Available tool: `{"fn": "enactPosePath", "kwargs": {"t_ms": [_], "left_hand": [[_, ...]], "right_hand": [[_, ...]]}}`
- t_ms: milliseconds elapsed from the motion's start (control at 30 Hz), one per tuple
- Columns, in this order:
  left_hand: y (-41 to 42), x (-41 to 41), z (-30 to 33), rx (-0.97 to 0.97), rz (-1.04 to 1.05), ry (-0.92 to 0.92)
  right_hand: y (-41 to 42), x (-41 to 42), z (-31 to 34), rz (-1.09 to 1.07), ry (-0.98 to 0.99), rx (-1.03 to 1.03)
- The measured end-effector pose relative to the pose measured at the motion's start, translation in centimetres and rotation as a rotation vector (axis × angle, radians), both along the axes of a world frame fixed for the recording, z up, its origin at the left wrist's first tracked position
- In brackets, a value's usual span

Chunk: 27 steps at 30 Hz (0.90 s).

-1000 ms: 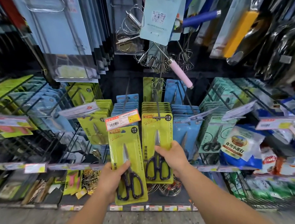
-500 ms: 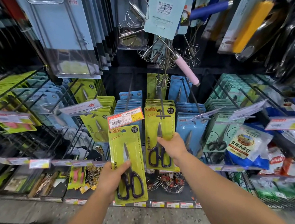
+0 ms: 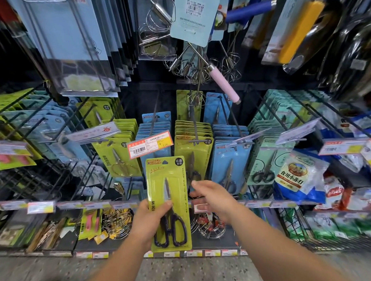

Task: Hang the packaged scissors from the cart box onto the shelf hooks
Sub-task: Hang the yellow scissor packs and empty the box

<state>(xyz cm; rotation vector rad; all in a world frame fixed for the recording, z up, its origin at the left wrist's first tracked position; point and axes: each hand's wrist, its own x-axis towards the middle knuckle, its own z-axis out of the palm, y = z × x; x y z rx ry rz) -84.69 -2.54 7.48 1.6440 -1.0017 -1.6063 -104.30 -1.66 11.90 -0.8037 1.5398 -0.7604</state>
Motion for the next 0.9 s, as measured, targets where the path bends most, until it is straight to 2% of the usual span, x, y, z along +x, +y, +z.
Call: {"fn": "enactPosePath", "kwargs": {"t_ms": [67,133,233,600,900], "left_hand": [[0.1,-0.9,0.3,-0.025,-0.017,0.002],[0.0,-1.7,0.5,-0.060,-0.041,-0.005],[0.3,-3.2,1.4,-0.106,-0.082,-0.037],[-1.1,-6.7,3.1,-0.195,-0.116,-0.081],[-1.9,-7.1,3.0,-0.147,-0.095,-0.095]], "right_hand": [[0.6,0.2,0.4,0.102,0.049,-0.052],[1.0,0.2,0.6,0.172,0.222,-0.131],[1.4,-0.7,0.6,0.157,0.356,-0.191],[0.9,-2.9,1.3,0.014,0.347,-0.268],[-0.1,-3.1,1.0,-0.003,0.356,-0.255]]}}
